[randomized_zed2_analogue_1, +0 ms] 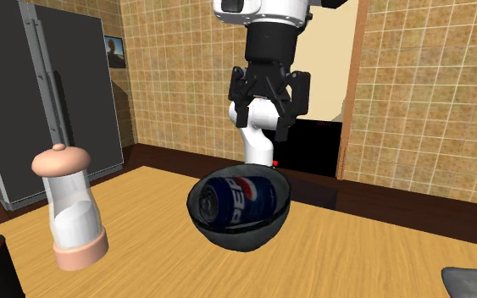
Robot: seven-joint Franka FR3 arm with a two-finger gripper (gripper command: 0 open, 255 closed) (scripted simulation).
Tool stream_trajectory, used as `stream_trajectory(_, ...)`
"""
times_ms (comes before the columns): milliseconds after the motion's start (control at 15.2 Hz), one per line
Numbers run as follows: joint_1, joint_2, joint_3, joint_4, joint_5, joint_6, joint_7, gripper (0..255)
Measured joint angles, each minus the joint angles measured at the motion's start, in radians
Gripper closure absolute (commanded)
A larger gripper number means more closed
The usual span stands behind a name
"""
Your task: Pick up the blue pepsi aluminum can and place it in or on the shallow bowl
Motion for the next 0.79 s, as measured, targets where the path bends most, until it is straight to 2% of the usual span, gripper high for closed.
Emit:
stream_trajectory(132,0.0,0.003,0.001,0.017,-0.001,-0.014,0.002,0)
stream_trajectory(396,-0.003,0.005,-0.003,0.119,-0.004,-0.113,-0.001,0)
stream_trajectory(792,-0.001,0.003,-0.002,0.13,-0.002,-0.127,0.001,0)
